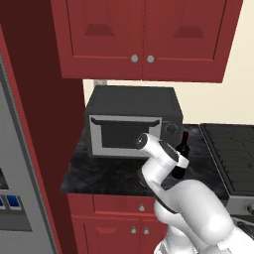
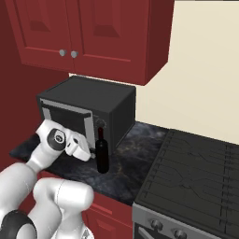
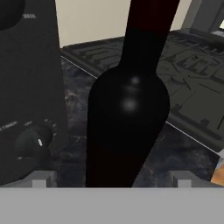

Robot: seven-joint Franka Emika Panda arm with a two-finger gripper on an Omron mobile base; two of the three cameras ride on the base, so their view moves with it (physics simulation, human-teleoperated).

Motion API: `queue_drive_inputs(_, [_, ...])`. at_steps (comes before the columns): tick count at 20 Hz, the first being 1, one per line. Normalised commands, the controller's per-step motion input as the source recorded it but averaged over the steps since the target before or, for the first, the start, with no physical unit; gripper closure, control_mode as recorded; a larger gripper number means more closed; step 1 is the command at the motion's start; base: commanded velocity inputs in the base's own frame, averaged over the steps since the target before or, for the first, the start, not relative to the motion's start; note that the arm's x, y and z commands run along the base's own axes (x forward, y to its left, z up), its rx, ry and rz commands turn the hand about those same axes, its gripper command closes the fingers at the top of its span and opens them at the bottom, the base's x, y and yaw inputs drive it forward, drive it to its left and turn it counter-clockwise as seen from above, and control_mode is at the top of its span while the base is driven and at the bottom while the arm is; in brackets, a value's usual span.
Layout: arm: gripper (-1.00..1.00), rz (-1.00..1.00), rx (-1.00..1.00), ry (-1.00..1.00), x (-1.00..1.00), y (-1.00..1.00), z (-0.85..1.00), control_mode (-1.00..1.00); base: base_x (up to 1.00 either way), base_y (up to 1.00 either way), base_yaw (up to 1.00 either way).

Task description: There is a wine glass and glass cup on the dining counter. Place the wine bottle next to the wine glass and the juice bottle next to the glass cup.

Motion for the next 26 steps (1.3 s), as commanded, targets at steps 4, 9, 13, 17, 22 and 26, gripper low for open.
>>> queue_drive_inputs(4, [-1.00,0.00,-0.01,0.00,0.00,-0.28,-0.16,-1.00,0.00,0.00,0.00])
queue_drive_inputs(9, [-1.00,0.00,0.00,0.00,-0.02,-0.22,-0.17,-1.00,0.00,0.00,0.00])
queue_drive_inputs(13, [-1.00,0.00,0.00,0.00,-0.02,-0.23,-0.16,-1.00,0.00,0.00,0.00])
queue_drive_inputs(17, [-1.00,0.00,0.00,0.00,0.00,-0.22,-0.18,-1.00,0.00,0.00,0.00])
queue_drive_inputs(22, [-1.00,0.00,0.00,0.00,0.00,-0.19,-0.19,-1.00,0.00,0.00,0.00])
queue_drive_inputs(26, [-1.00,0.00,0.00,0.00,0.00,-0.12,-0.21,-1.00,0.00,0.00,0.00])
